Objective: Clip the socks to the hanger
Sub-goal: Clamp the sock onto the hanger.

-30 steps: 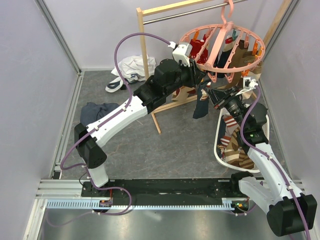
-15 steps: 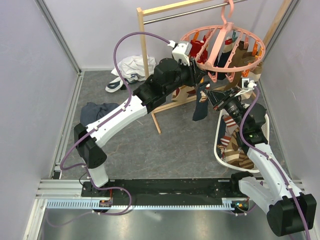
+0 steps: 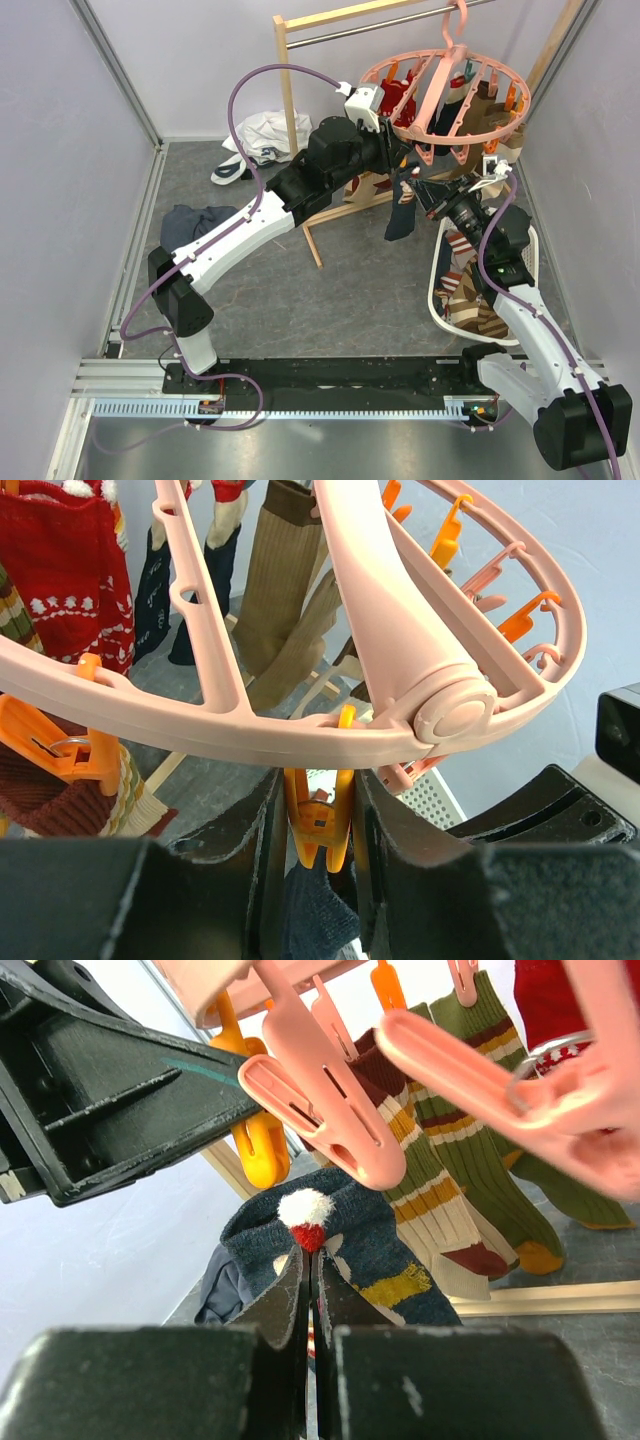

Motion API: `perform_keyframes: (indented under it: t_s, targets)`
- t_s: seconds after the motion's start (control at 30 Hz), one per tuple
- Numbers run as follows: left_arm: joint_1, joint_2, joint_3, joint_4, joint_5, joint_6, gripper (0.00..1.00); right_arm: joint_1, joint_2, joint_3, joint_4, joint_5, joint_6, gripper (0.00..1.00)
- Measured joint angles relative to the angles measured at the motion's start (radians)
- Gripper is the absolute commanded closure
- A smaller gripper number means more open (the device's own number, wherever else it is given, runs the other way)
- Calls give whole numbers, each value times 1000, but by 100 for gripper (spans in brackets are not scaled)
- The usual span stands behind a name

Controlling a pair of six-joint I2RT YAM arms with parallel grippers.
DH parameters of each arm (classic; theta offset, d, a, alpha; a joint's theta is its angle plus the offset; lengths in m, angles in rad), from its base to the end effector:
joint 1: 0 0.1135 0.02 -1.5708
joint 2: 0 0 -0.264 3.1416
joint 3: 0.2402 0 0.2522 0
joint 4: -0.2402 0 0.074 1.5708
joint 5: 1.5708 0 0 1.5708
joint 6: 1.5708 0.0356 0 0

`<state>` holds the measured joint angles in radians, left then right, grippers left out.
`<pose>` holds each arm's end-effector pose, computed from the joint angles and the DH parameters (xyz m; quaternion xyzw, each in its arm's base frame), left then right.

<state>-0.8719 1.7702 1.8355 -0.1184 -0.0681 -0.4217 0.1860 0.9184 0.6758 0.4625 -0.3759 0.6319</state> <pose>0.2735 -0.3216 0.4423 0.1390 0.7121 -0.3947 0.5637 0.2103 0.0529 0.3460 -0.0064 0.6313 0.4121 0.6570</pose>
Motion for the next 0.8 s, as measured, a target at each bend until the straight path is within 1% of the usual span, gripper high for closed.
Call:
perform_keyframes:
  t_s: [0.43, 0.8]
  targets:
    - [0, 0, 0, -7, 1, 0, 98, 0, 16, 26, 8, 9, 0, 100]
    - [0, 1, -2, -4, 1, 1, 98, 0, 35, 31, 63, 8, 22, 100]
